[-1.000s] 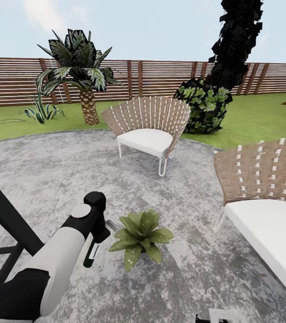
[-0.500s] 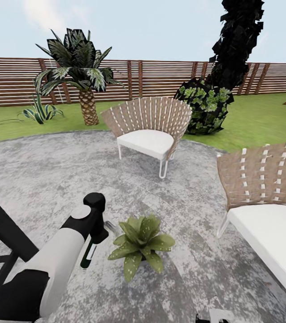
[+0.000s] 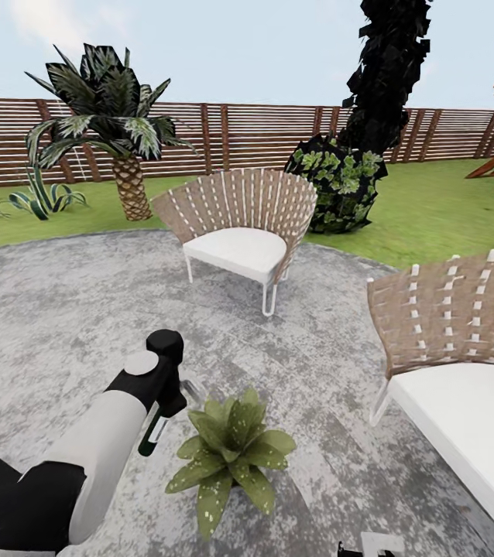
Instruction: Pick up the pesticide atomizer in the garden and spray insectifuge to fully cover both potted plants in the garden.
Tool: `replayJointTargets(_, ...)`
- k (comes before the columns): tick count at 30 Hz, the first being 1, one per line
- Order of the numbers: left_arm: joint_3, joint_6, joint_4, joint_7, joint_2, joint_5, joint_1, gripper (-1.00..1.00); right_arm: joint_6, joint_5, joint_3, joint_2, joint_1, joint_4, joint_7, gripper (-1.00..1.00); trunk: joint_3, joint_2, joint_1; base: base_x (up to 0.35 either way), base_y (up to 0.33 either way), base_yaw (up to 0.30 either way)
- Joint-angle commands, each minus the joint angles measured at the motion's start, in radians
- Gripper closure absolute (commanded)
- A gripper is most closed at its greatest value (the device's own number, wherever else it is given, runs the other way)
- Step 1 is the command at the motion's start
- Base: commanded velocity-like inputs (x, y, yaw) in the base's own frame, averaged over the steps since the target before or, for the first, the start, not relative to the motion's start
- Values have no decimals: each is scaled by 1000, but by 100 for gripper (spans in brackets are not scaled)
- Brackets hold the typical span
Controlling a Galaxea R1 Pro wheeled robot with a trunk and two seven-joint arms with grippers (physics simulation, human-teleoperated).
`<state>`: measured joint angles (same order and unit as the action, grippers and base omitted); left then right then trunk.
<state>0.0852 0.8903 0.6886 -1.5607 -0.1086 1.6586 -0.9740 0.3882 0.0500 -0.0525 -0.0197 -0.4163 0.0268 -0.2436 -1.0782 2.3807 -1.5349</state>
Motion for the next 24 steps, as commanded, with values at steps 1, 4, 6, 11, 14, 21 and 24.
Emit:
replayJointTargets(1, 29, 10, 0, -10, 1, 8, 0, 100, 3, 5, -6, 0, 0, -1, -3, -100, -1, 0, 0, 28, 0, -1)
replayJointTargets(4, 108, 9, -35, -10, -6, 7, 2, 100, 3, 5, -6, 0, 0, -1, -3, -100, -1, 0, 0, 11, 0, 0)
replayJointTargets(6, 136, 10, -58, -10, -37, 6, 0, 100, 3, 5, -6, 0, 0, -1, -3, -100, -1, 0, 0, 2, 0, 0)
replayJointTargets(11, 147, 8, -66, -10, -59, 2, -12, 100, 3, 5, -6, 0, 0, -1, -3, -100, -1, 0, 0, 0, 0, 0)
replayJointTargets(14, 147, -3, -66, -10, -63, 0, -16, 100, 3, 5, -6, 0, 0, -1, -3, -100, -1, 0, 0, 0, 0, 0)
replayJointTargets(21, 147, -25, -52, -10, -66, -4, -18, 100, 3, 5, -6, 0, 0, -1, -3, -100, -1, 0, 0, 0, 0, 0)
replayJointTargets(24, 148, -20, -52, -10, -66, -39, -19, 100, 3, 5, -6, 0, 0, -1, -3, -100, -1, 0, 0, 0, 0, 0)
